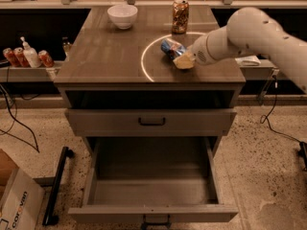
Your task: Place redbull can into middle drawer
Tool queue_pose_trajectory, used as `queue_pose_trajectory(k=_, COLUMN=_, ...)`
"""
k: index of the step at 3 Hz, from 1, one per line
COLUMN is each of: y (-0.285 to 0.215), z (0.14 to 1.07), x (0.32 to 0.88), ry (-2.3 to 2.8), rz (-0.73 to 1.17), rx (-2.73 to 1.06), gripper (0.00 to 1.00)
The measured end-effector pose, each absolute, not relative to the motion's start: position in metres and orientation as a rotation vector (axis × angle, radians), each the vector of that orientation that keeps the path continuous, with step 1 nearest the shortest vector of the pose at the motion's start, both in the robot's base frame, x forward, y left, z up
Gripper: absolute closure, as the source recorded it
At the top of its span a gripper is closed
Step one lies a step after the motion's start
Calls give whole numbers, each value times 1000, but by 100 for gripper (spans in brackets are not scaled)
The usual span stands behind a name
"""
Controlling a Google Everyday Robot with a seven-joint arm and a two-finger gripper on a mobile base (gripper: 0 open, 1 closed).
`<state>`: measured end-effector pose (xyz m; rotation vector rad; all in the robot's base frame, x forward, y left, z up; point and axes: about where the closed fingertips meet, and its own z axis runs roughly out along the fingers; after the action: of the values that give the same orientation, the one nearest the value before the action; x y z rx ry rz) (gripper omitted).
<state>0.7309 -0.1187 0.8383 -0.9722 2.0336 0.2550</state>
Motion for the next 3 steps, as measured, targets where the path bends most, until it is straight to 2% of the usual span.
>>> queue_pose_trajectory(k=1, y=-126, z=865, x=715, ry=2010, rz=240, rx=-1012, gripper=97)
queue_pose_trajectory(k=2, y=-129, z=903, x=683, ry=1941, rz=302, rx=-1086, gripper=100)
queue_pose_trajectory(k=3, y=-113, z=913, x=621, ry=1855, rz=460, rx=-1209, gripper=100)
